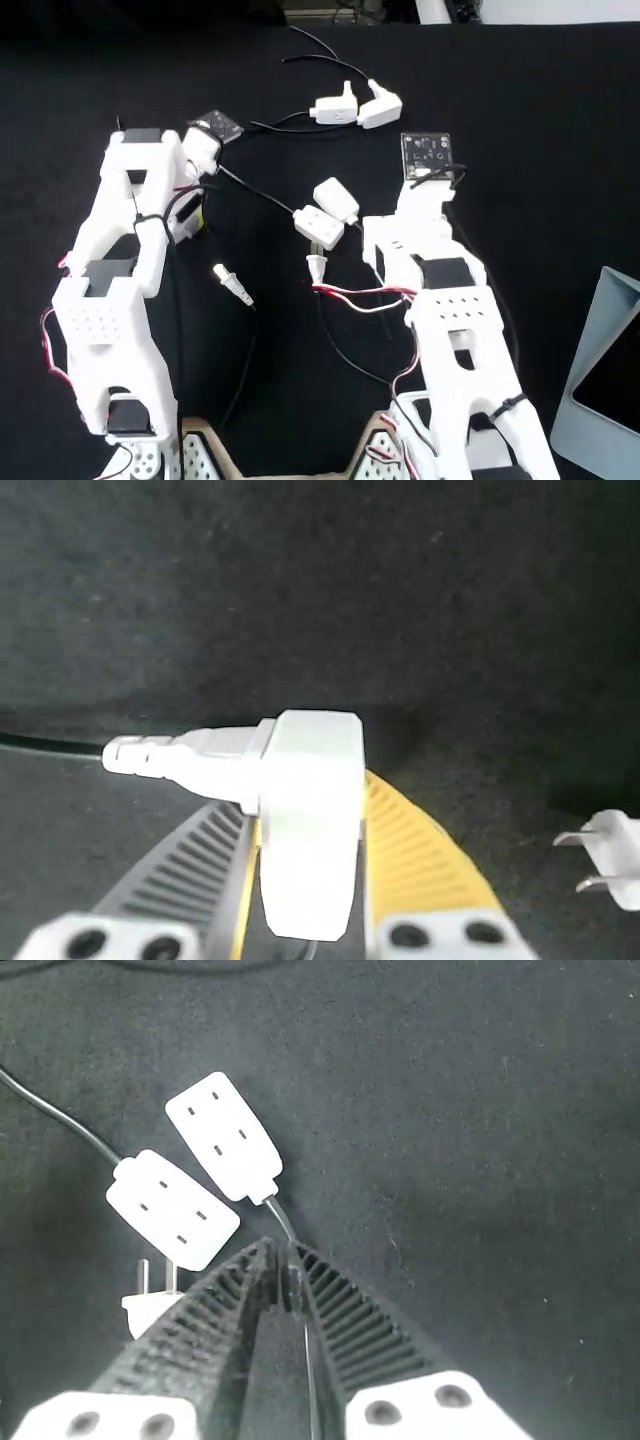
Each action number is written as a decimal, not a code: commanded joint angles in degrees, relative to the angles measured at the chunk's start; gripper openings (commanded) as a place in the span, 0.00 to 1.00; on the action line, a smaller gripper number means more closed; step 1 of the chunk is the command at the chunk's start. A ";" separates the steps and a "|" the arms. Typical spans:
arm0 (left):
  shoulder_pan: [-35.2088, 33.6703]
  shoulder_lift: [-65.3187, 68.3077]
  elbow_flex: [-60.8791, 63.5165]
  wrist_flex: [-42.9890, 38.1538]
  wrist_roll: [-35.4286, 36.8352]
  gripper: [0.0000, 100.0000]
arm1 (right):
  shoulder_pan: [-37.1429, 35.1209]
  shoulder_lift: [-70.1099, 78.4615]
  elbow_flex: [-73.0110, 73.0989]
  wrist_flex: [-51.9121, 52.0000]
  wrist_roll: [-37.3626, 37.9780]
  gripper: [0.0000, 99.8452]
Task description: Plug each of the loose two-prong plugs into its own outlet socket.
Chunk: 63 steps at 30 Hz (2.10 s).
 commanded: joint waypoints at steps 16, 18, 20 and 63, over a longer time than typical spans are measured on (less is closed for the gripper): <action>10.86 1.76 -18.42 -27.60 15.47 0.03 | 1.05 -1.36 0.57 -1.32 -0.35 0.01; 10.86 1.67 -18.33 -27.43 16.62 0.07 | 1.05 -1.36 0.57 -1.32 -0.35 0.01; 10.68 0.44 -18.07 -25.41 18.20 0.15 | 1.05 -1.27 0.66 -1.32 -0.35 0.01; -20.18 -46.15 13.93 14.51 23.30 0.28 | -34.99 8.84 -17.71 16.09 -0.26 0.14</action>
